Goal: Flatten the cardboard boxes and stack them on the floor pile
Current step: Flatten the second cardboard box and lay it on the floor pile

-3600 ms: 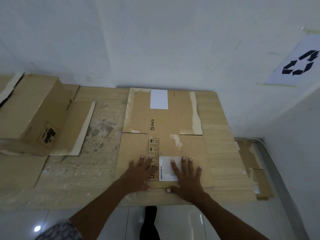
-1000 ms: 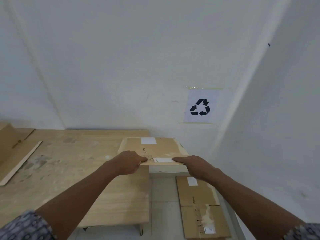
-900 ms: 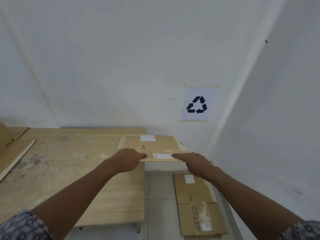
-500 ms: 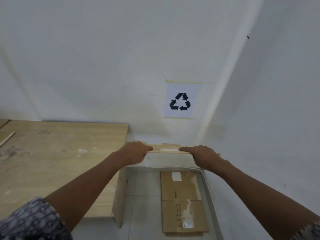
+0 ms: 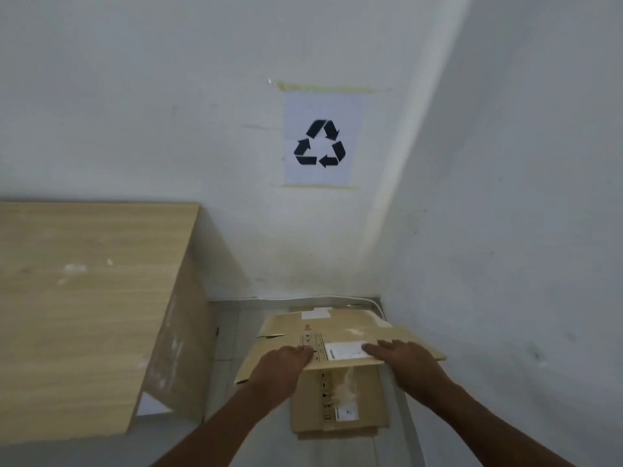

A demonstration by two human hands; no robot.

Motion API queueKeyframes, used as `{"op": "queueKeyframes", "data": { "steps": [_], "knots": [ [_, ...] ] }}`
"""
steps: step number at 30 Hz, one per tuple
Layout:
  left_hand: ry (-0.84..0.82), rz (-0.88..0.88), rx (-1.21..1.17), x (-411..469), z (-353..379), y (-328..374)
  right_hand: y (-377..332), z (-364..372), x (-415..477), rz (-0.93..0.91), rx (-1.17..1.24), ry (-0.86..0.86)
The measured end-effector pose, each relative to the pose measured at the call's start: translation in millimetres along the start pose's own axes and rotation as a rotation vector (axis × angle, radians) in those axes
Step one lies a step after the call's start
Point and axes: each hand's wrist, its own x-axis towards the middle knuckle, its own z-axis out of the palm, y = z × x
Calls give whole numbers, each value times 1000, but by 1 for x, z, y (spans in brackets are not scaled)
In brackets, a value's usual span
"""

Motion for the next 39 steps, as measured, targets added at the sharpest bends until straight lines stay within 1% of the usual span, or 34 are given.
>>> {"op": "queueKeyframes", "data": {
  "steps": [1, 5, 8, 11, 13, 15, 16, 17, 20, 23, 28, 32, 35, 39],
  "knots": [
    [8, 4, 3, 12, 24, -2, 6, 25, 6, -7, 7, 39],
    [24, 37, 21, 61, 132, -15, 34, 136, 33, 31, -58, 32],
    [14, 66, -19, 99, 221, -27, 54, 227, 56, 40, -71, 38],
    [60, 110, -24, 130, 300, -31, 70, 317, 70, 47, -71, 67],
    [77, 104, 33, 145, 349, -28, 82, 383, 76, 78, -55, 43],
    [54, 98, 87, 155, 401, -24, 89, 443, 81, 107, -31, -40],
    [41, 92, 103, 160, 427, -24, 90, 471, 81, 138, -2, -55],
    [34, 94, 123, 165, 451, -24, 91, 496, 82, 153, 18, -38],
    [13, 75, 143, 179, 514, -28, 95, 560, 89, 114, 48, 2],
    [-20, 27, 109, 190, 553, -32, 106, 605, 104, 80, 79, 24],
    [-97, -3, 45, 206, 588, -37, 126, 646, 122, 63, 120, -96],
    [-147, 42, 96, 219, 602, -40, 140, 659, 131, 68, 139, -229],
    [-205, 25, 102, 221, 620, -40, 136, 671, 134, 75, 160, -311],
    [-238, -16, 69, 221, 644, -42, 129, 695, 136, 120, 223, -297]
  ]
}}
